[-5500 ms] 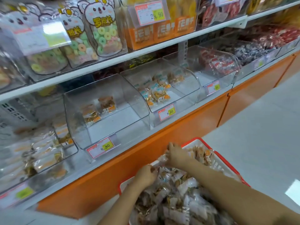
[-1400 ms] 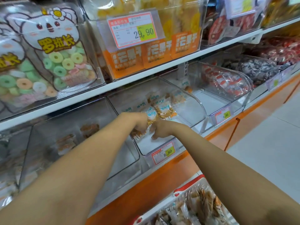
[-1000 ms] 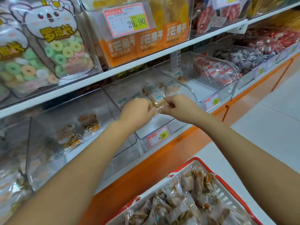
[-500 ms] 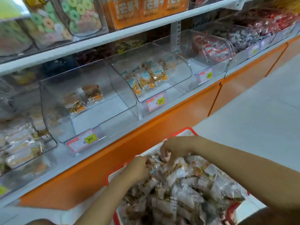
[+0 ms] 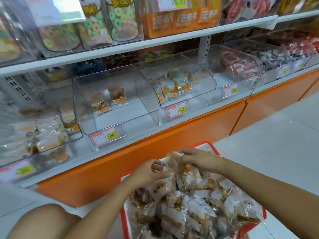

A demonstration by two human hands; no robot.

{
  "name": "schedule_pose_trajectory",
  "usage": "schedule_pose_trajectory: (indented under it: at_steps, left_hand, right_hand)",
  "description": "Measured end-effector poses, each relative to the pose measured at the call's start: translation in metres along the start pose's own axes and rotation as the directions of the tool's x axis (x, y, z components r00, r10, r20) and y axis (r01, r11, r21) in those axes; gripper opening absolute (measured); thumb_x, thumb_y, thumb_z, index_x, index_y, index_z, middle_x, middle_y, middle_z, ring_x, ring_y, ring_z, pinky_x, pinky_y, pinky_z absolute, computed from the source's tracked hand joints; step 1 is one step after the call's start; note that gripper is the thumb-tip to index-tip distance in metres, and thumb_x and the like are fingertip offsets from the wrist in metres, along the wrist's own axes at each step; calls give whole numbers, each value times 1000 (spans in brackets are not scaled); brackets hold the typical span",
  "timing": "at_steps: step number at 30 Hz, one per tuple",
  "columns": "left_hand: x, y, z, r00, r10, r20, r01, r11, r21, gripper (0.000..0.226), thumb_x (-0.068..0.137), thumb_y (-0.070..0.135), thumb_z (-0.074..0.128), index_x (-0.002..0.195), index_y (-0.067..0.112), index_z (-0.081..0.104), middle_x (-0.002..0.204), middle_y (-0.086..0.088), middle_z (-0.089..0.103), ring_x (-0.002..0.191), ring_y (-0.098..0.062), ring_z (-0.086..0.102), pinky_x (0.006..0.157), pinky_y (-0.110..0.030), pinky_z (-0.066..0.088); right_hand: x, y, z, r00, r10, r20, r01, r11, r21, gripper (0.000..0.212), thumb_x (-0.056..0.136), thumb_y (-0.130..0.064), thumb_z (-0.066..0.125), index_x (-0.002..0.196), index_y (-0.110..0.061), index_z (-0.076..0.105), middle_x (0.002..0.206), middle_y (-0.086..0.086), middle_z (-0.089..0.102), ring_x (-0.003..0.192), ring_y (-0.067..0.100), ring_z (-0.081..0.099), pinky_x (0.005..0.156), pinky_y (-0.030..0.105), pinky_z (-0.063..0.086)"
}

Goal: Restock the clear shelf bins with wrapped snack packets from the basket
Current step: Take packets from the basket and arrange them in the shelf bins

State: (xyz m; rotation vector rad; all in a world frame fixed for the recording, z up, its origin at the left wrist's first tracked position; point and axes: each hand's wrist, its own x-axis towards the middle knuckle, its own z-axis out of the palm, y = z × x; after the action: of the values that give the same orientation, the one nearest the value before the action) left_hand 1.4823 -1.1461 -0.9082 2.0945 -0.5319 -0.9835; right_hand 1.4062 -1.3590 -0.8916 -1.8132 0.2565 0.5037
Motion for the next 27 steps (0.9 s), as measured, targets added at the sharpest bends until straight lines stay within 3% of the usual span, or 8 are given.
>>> schedule_pose_trajectory:
  at_steps: [3,5,9,13,16,18,21,27]
  left_hand:
    - [-12,20,0,998,0,56,19,943,-333,44,83,41,64,112,9,60,103,-4,69,95,-21,69,80,-28,57]
    - [-19,30,-5,998,19,57,12,869,-495,48,77,42,65,108,4,62,93,-9,72,92,-27,70,76,-29,58]
    - [-29,49,-25,996,85,17,-62,838,-543,20,87,25,65,97,8,65,79,-2,72,76,-19,71,69,-24,58]
    - [-30,58,-52,982,117,-150,-178,836,-518,19,88,20,65,99,4,68,69,5,67,62,-6,65,62,-20,55]
    - [-32,63,-74,967,149,-208,-233,847,-477,10,85,14,69,90,6,65,65,9,65,63,-5,65,63,-19,55]
    - [-32,64,-89,954,172,-245,-257,889,-379,15,80,14,74,91,8,65,74,2,71,72,-12,68,72,-26,58]
    - [-34,64,-110,923,189,-334,-283,924,-258,19,74,18,79,88,12,67,80,-7,72,77,-20,70,79,-35,58]
    - [-45,53,-140,824,189,-534,-377,887,-266,21,74,18,80,89,12,66,77,-8,67,66,-16,67,67,-29,58]
  right_hand:
    - [-4,-18,-5,999,15,31,-29,854,520,26,85,-30,67,95,-7,73,105,17,67,88,28,65,78,35,56]
    - [-5,-30,-6,999,-31,27,8,806,592,35,87,-25,61,109,1,69,117,22,65,100,32,64,92,43,52]
    - [-9,-62,0,990,-128,-63,142,837,528,37,86,-25,59,110,3,66,114,20,67,92,24,68,77,31,59]
    - [-5,-91,6,964,-246,-104,267,900,345,12,84,-17,65,93,-16,74,105,8,72,101,19,67,87,37,55]
    - [2,-109,7,946,-283,-159,313,924,219,13,85,-5,66,86,-18,70,79,-6,73,70,0,65,63,15,49]
    - [8,-120,5,935,-310,-172,337,927,162,14,84,-6,67,82,-20,69,67,-9,69,58,0,59,59,15,44]
    - [22,-134,5,927,-330,-180,351,931,101,24,74,-22,75,96,-15,72,91,10,73,84,24,64,81,37,48]
    - [45,-178,20,894,-406,-187,416,909,12,35,80,-18,74,109,-2,62,91,2,75,83,12,70,70,22,50]
